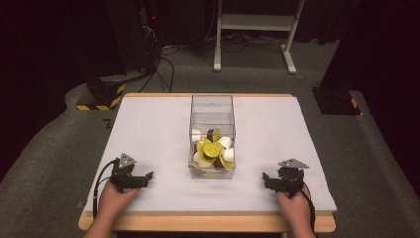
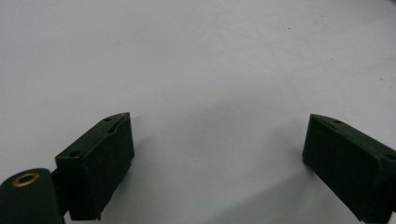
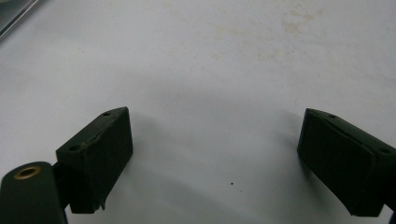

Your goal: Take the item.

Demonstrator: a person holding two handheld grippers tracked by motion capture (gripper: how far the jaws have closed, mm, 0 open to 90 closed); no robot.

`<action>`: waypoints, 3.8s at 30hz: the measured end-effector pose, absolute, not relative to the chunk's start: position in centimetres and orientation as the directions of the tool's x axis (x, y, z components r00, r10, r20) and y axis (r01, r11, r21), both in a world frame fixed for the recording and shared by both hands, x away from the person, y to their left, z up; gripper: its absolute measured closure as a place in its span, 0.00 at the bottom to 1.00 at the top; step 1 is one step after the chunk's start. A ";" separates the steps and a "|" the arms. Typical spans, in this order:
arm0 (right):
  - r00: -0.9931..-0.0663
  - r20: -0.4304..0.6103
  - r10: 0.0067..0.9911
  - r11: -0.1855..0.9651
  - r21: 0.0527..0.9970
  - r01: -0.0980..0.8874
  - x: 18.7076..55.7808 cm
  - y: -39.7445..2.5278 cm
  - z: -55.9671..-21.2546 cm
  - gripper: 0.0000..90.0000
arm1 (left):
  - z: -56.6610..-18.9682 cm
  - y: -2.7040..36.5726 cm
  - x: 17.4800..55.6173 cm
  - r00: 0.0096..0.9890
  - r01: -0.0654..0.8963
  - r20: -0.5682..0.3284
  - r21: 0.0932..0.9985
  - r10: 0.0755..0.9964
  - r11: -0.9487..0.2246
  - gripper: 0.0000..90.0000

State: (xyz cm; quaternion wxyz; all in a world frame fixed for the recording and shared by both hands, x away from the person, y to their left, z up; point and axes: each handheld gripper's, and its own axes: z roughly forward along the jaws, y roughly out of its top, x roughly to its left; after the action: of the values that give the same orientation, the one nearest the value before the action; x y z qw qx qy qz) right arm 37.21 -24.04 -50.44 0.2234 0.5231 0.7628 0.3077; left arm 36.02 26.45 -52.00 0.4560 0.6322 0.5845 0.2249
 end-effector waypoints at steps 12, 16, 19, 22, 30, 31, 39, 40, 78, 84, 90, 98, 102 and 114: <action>-0.353 -0.019 0.936 0.263 0.704 0.660 37.2 -24.0 -50.4 0.11 | -52.0 26.4 36.0 0.213 0.533 -0.250 0.840 0.945 0.102 0.11; -0.353 -0.020 0.936 0.263 0.704 0.660 37.2 -24.0 -50.4 0.11 | -52.0 26.5 36.0 0.218 0.533 -0.243 0.841 0.945 0.094 0.11; -0.353 -0.020 0.935 0.264 0.703 0.660 37.2 -24.0 -50.4 0.11 | -51.9 26.5 35.9 0.225 0.534 -0.234 0.841 0.946 0.081 0.12; -0.354 -0.021 0.935 0.265 0.704 0.659 37.2 -24.0 -50.4 0.11 | -51.8 26.5 35.7 0.246 0.537 -0.227 0.842 0.942 0.063 0.17; -0.353 -0.020 0.935 0.264 0.704 0.660 37.2 -24.0 -50.4 0.11 | -51.4 26.4 35.5 0.266 0.535 -0.245 0.842 0.932 0.069 0.17; -0.353 -0.020 0.935 0.264 0.704 0.660 37.2 -24.0 -50.4 0.11 | -51.4 26.2 35.5 0.263 0.529 -0.263 0.844 0.928 0.089 0.17; -0.352 -0.021 0.936 0.264 0.705 0.659 37.2 -24.0 -50.5 0.11 | -50.9 25.8 35.0 0.302 0.522 -0.272 0.849 0.914 0.081 0.17; -0.352 -0.022 0.936 0.264 0.705 0.658 37.2 -24.0 -50.5 0.11 | -50.8 25.8 35.0 0.296 0.518 -0.286 0.850 0.911 0.098 0.17; -0.354 -0.026 0.935 0.268 0.705 0.656 37.2 -24.0 -50.5 0.11 | -48.2 22.6 34.2 0.412 0.461 -0.342 0.878 0.844 0.131 0.21; -0.353 -0.026 0.935 0.268 0.705 0.656 37.2 -24.0 -50.5 0.11 | -47.8 22.3 34.2 0.423 0.454 -0.340 0.881 0.840 0.128 0.22; -0.351 -0.029 0.936 0.267 0.707 0.655 37.1 -23.9 -50.5 0.12 | -47.5 22.4 34.2 0.425 0.450 -0.340 0.883 0.839 0.131 0.22; -0.352 -0.031 0.936 0.269 0.708 0.653 37.1 -23.9 -50.5 0.12 | -47.0 22.2 34.0 0.438 0.436 -0.337 0.890 0.834 0.131 0.21; -0.352 -0.032 0.935 0.270 0.708 0.653 37.1 -23.9 -50.5 0.12 | -46.8 22.1 33.9 0.440 0.438 -0.344 0.889 0.829 0.136 0.21; -0.352 -0.030 0.936 0.269 0.707 0.654 37.1 -23.9 -50.5 0.12 | -46.5 21.3 34.0 0.453 0.439 -0.344 0.889 0.822 0.130 0.21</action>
State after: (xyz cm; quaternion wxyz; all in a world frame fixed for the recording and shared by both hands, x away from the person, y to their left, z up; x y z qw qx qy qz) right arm 37.10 -23.92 -50.47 0.2297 0.5210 0.7626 0.3069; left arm 34.00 21.33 -46.50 0.5659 0.6375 0.4947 0.1691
